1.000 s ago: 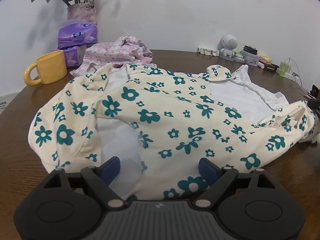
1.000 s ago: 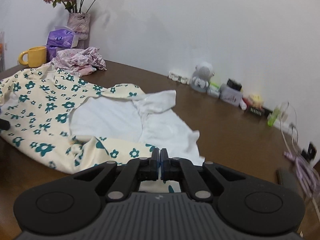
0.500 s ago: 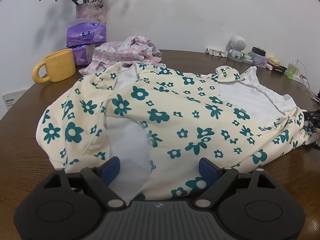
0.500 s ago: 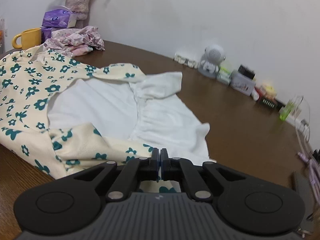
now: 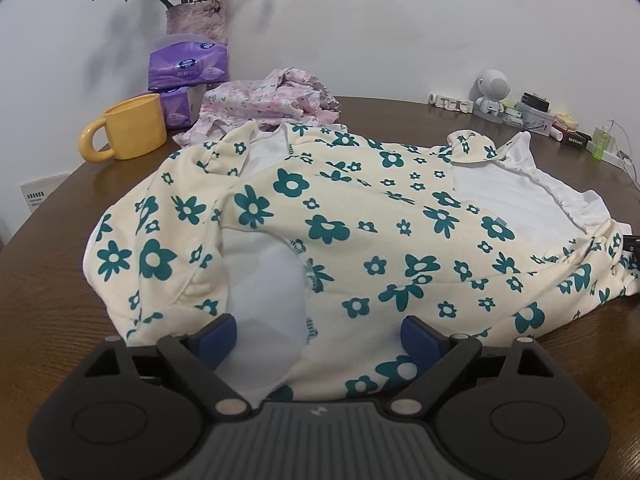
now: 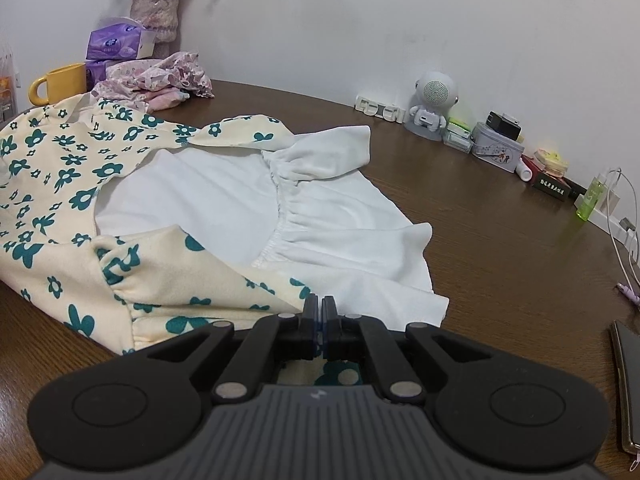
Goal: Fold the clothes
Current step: 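Release the hem and press both grippers on the shirt to flatten it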
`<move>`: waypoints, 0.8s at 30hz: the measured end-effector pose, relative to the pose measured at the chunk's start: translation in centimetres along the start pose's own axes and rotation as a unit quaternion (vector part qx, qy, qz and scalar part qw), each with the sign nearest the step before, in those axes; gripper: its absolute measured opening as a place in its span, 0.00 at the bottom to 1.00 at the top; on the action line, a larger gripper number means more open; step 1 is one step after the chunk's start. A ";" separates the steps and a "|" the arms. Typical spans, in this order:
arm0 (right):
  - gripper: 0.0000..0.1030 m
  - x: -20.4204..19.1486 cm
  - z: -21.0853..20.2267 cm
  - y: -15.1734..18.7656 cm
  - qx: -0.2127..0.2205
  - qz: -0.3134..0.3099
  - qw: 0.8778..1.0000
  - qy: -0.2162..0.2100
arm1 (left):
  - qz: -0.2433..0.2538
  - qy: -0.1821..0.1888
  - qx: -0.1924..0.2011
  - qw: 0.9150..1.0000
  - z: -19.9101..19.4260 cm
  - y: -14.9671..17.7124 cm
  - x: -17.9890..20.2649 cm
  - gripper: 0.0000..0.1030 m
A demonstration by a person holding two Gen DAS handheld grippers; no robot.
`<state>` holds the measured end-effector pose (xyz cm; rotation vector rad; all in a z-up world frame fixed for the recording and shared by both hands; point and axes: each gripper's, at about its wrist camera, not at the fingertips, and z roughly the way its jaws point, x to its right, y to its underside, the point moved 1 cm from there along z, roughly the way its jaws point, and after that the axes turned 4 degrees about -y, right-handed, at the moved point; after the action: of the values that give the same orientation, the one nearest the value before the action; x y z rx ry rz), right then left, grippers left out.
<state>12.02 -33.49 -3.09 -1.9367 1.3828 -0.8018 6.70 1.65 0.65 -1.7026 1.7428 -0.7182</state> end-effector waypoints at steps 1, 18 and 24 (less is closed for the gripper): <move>0.04 0.4 -0.2 -0.1 0.001 0.015 1.000 -0.007 | -0.003 -0.001 -0.001 1.000 -0.1 -0.1 0.0 0.87; 0.37 -3.7 -6.8 -1.6 0.103 0.083 0.987 -0.096 | -0.005 0.054 0.058 0.997 -2.0 -0.9 0.6 0.68; 0.36 -6.3 -4.7 -1.0 0.084 0.079 0.989 -0.093 | 0.009 0.076 0.036 0.996 -0.8 -1.0 1.0 0.43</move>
<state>7.33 -27.84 -0.17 -1.7027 1.2947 -0.6254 6.80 0.61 1.83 -1.6198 1.8081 -0.9117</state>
